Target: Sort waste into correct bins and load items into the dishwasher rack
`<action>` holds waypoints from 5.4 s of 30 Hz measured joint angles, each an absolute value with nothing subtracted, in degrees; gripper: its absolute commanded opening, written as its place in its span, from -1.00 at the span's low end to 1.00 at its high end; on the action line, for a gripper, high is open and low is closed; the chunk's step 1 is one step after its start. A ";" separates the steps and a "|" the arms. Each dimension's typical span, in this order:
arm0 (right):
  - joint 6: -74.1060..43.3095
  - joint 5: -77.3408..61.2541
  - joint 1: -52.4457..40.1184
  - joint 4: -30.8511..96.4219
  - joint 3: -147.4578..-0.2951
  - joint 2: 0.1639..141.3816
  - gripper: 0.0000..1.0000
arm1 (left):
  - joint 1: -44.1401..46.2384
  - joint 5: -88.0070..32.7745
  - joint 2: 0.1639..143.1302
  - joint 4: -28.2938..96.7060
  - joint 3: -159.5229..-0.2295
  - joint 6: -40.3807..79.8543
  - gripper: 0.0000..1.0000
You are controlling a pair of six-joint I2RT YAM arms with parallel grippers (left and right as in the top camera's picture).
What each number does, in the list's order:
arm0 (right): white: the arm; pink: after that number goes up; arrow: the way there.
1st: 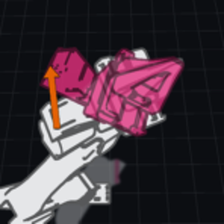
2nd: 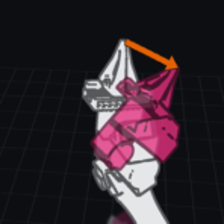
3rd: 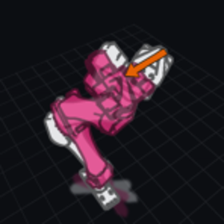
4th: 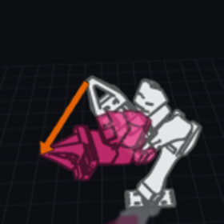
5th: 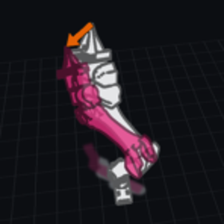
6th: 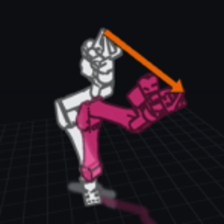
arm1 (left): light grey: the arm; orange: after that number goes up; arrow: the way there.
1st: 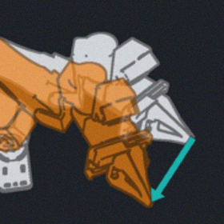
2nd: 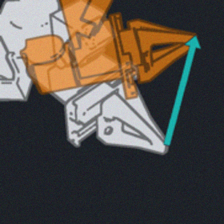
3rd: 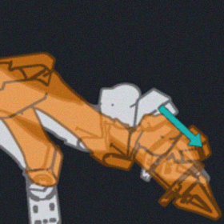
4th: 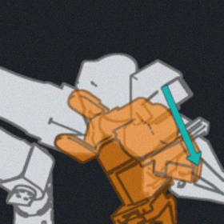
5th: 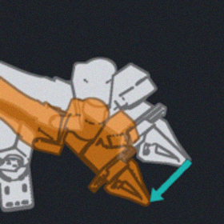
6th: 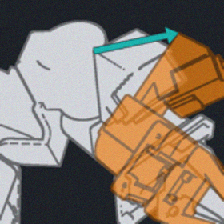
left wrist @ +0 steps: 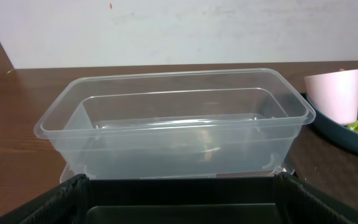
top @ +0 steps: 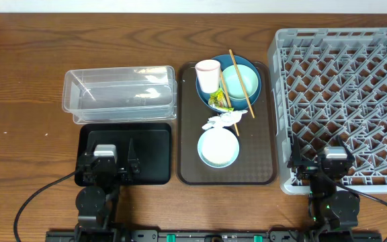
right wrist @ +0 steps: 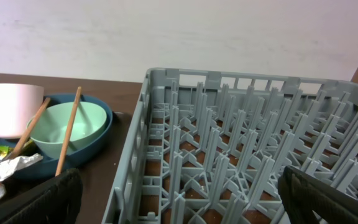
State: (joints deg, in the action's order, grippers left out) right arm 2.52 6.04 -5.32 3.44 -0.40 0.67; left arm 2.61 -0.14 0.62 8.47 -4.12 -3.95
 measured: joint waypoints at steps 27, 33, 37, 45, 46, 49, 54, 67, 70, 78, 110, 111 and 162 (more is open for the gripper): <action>2.52 6.04 -5.32 3.44 -0.40 0.67 0.98 | 2.61 -0.14 0.62 8.47 -4.12 -3.95 0.90; 2.52 6.04 -5.32 3.44 -0.40 0.67 0.99 | 2.61 -0.14 0.62 8.47 -4.12 -3.95 0.90; 2.52 6.07 -5.32 3.44 -0.40 0.69 0.98 | 2.61 -0.27 0.62 7.44 -3.77 -3.95 0.90; 2.52 6.04 -5.32 3.44 -0.40 0.69 0.98 | 2.61 -9.58 0.64 12.01 -5.87 -2.48 0.90; 2.52 6.07 -5.32 3.44 -0.40 0.69 0.99 | 2.61 -10.48 0.64 13.13 -6.83 -1.58 0.90; 2.52 6.07 -5.32 3.44 -0.40 0.69 0.98 | 2.61 -12.40 0.86 16.93 -11.99 0.69 0.90; 2.50 6.07 -5.32 3.42 -0.40 0.69 0.98 | 2.61 -16.43 5.85 25.17 -24.75 2.42 0.90; 2.52 6.07 -5.32 3.44 -0.40 0.69 0.98 | 2.61 -31.38 49.34 60.20 -61.73 3.25 0.90; 2.52 6.07 -5.32 3.44 -0.40 0.69 0.99 | 2.61 -37.39 58.26 62.35 -64.97 3.25 0.91; 2.52 6.07 -5.32 3.42 -0.40 0.69 0.99 | 3.29 -49.63 71.61 62.11 -65.12 3.84 -0.02; 2.52 6.07 -5.32 3.44 -0.40 0.69 0.99 | 41.47 -0.91 88.79 30.57 -65.17 26.30 0.40; 2.50 6.07 -5.32 3.44 -0.40 0.69 0.98 | 41.47 -0.84 90.30 29.74 -65.17 26.48 0.40; 2.52 6.07 -5.32 3.44 -0.40 0.69 0.98 | 41.47 -0.91 102.35 18.92 -65.17 27.22 -0.25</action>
State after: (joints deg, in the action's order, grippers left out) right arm 2.52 6.07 -5.32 3.44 -0.40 0.69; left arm 41.47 -0.91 102.35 18.92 -65.17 27.22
